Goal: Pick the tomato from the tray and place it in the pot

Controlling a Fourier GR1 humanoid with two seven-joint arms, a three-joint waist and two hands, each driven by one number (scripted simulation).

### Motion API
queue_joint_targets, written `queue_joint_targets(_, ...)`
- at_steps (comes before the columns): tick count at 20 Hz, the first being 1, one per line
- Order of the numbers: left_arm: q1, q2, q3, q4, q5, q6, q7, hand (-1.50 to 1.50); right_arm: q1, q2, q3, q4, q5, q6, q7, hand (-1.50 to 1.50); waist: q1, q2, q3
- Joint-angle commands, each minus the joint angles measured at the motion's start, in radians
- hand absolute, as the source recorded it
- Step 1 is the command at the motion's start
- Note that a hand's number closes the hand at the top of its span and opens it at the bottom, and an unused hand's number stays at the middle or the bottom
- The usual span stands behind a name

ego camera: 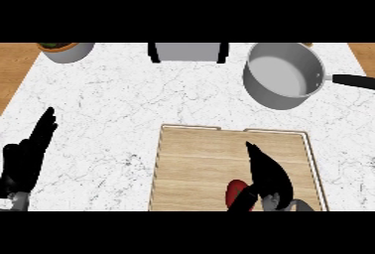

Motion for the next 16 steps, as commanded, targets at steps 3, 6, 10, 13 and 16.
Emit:
queue_joint_targets(3, 0.022, -0.009, 0.017, 0.009, -0.007, -0.024, -0.024, 0.00, 0.007, 0.050, 0.004, 0.030, 0.036, 0.053, 0.186, -1.50, -0.010, 0.000, 0.000)
queue_joint_targets(6, -0.006, -0.048, 0.019, 0.075, -0.023, -0.014, -0.067, 0.00, 0.009, 0.022, -0.022, 0.061, -0.012, 0.120, 0.102, 1.50, -0.013, 0.002, 0.000)
queue_joint_targets(10, -0.015, -0.014, 0.048, -0.010, -0.022, -0.020, 0.032, 0.00, 0.013, 0.018, -0.002, 0.063, 0.048, 0.109, 0.037, 1.50, -0.008, 0.000, 0.001)
queue_joint_targets(13, -0.025, -0.020, 0.056, 0.016, -0.020, -0.049, 0.020, 0.00, 0.003, 0.042, -0.009, 0.044, 0.057, 0.119, 0.065, 1.50, -0.012, 0.000, 0.001)
queue_joint_targets(16, 0.012, -0.065, 0.023, -0.006, -0.059, -0.016, -0.010, 0.00, -0.021, 0.115, 0.013, 0.116, 0.106, 0.080, 0.074, 1.50, -0.006, 0.001, 0.001)
